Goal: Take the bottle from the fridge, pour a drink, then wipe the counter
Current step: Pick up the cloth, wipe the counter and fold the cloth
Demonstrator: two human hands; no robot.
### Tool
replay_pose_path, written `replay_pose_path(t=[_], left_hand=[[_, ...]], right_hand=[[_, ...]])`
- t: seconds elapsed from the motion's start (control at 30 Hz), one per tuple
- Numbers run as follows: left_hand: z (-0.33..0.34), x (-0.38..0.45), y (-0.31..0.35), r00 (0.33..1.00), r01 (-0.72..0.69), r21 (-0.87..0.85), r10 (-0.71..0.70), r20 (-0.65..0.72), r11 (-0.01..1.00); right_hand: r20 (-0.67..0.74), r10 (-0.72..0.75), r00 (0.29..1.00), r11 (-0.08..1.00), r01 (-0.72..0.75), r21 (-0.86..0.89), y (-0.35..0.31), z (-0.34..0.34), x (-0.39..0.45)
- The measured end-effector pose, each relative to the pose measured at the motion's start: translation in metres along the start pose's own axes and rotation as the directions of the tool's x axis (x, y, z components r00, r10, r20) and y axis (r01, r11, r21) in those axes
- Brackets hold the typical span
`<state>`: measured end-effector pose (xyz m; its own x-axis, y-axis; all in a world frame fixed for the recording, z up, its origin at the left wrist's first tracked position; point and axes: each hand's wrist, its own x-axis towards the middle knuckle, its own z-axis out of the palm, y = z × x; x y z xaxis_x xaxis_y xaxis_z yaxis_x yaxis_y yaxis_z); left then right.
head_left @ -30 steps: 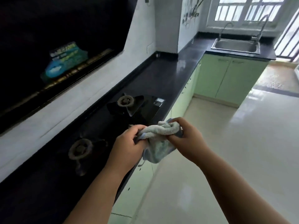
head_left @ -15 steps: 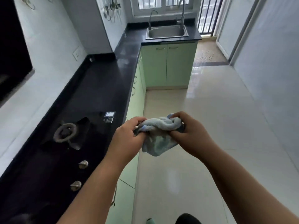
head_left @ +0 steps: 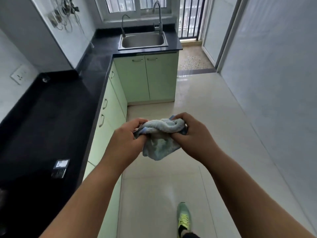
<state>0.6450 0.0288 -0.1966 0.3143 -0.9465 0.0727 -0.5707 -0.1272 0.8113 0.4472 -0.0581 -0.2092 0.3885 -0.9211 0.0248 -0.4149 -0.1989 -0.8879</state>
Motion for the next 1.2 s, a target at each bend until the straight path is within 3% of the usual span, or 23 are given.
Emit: replay_pose_path(t=[0.17,0.33,0.53,0.9,1.07,1.2], left_hand=[[0.023,0.070,0.020,0.999,0.026,-0.068,-0.030,-0.045,0.997],[0.017,0.125,0.013,0.989,0.090,-0.090,-0.099,-0.106,0.992],[-0.004,0.209,-0.026,0.973,0.128,-0.078,-0.140,-0.182,0.989],[-0.070,0.363,-0.111,0.962,0.178,-0.067,-0.187,-0.196,0.982],[-0.098,0.403,-0.137,0.914,0.302,-0.054,-0.305,-0.266,0.952],[-0.114,0.427,-0.154,0.834,0.405,-0.068,-0.399,-0.382,0.912]], right_hand=[[0.064,-0.020,0.998,1.000,0.021,-0.013,0.007,-0.037,0.090],[0.176,-0.062,0.982,0.995,0.076,-0.071,-0.005,-0.031,0.171],[0.240,-0.092,0.966,0.986,0.123,-0.115,-0.016,0.004,0.271],[0.332,-0.115,0.936,0.981,0.159,-0.108,-0.051,0.089,0.447],[0.448,-0.142,0.882,0.969,0.216,-0.117,-0.067,0.133,0.511],[0.579,-0.200,0.790,0.943,0.316,-0.105,-0.082,0.175,0.570]])
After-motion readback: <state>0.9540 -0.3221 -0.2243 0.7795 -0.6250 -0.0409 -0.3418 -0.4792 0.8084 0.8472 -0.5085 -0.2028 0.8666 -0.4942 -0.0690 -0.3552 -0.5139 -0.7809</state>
